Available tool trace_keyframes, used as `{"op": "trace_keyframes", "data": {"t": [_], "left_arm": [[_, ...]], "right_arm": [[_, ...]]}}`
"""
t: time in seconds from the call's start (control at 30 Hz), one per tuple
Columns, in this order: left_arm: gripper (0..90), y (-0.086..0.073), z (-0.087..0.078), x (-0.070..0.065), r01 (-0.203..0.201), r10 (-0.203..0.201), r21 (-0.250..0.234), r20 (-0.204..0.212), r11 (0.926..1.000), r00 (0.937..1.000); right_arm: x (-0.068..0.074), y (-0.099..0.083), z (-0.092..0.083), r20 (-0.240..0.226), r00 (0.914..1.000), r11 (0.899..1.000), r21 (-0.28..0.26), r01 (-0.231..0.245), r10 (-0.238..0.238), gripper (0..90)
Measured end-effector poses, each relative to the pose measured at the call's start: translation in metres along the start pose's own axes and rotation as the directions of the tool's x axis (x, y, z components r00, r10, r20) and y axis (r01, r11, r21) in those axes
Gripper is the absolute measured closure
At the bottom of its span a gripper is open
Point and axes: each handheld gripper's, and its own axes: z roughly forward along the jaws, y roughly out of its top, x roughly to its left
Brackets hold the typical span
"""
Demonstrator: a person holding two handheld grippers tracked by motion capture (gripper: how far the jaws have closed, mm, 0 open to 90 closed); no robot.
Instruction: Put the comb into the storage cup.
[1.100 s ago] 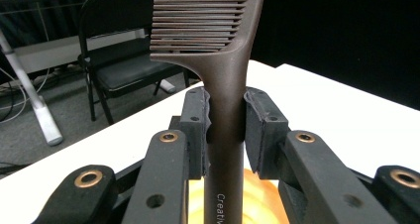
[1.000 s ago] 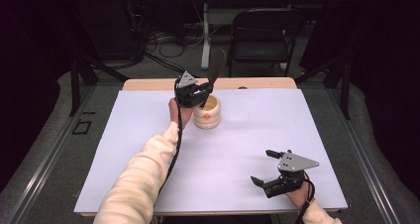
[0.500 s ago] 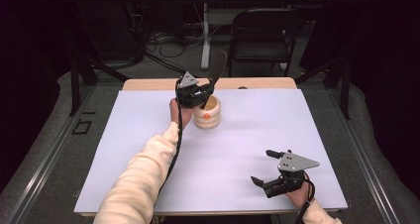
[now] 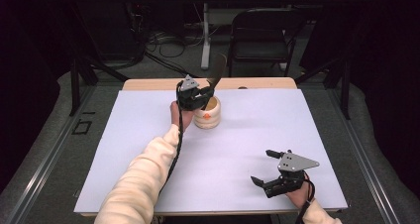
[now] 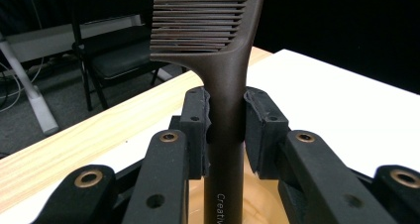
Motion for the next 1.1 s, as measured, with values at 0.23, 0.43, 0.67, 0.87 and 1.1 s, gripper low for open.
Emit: {"op": "trace_keyframes", "data": {"t": [0.23, 0.43, 0.67, 0.87, 1.1], "left_arm": [[72.7, -0.005, 0.002, 0.0, -0.013, 0.013, 0.02, -0.005, 0.9997, 0.9999], [72.7, -0.006, 0.004, -0.001, -0.028, 0.028, 0.038, -0.009, 0.9989, 0.9996], [72.8, -0.008, 0.005, -0.003, -0.032, 0.033, 0.046, -0.009, 0.9984, 0.9994], [72.7, -0.011, 0.004, -0.002, -0.032, 0.032, 0.046, -0.013, 0.9984, 0.9994], [72.7, -0.014, 0.004, -0.002, -0.037, 0.038, 0.059, -0.016, 0.9976, 0.9992]], "right_arm": [[0.0, 0.0, 0.0, 0.0, 1.0, 1.0, 0.0, 0.0, 0.0, 0.0], [0.0, 0.0, 0.0, 0.0, 1.0, 1.0, 0.001, -0.001, 0.001, 0.0], [0.0, 0.0, 0.0, 0.0, 1.0, 1.0, 0.0, 0.0, 0.0, 0.0], [0.0, 0.0, 0.0, 0.0, 1.0, 1.0, 0.003, 0.001, -0.001, 0.0], [0.0, 0.0, 0.0, -0.002, 1.0, 1.0, 0.002, 0.002, -0.002, 0.0]]}}
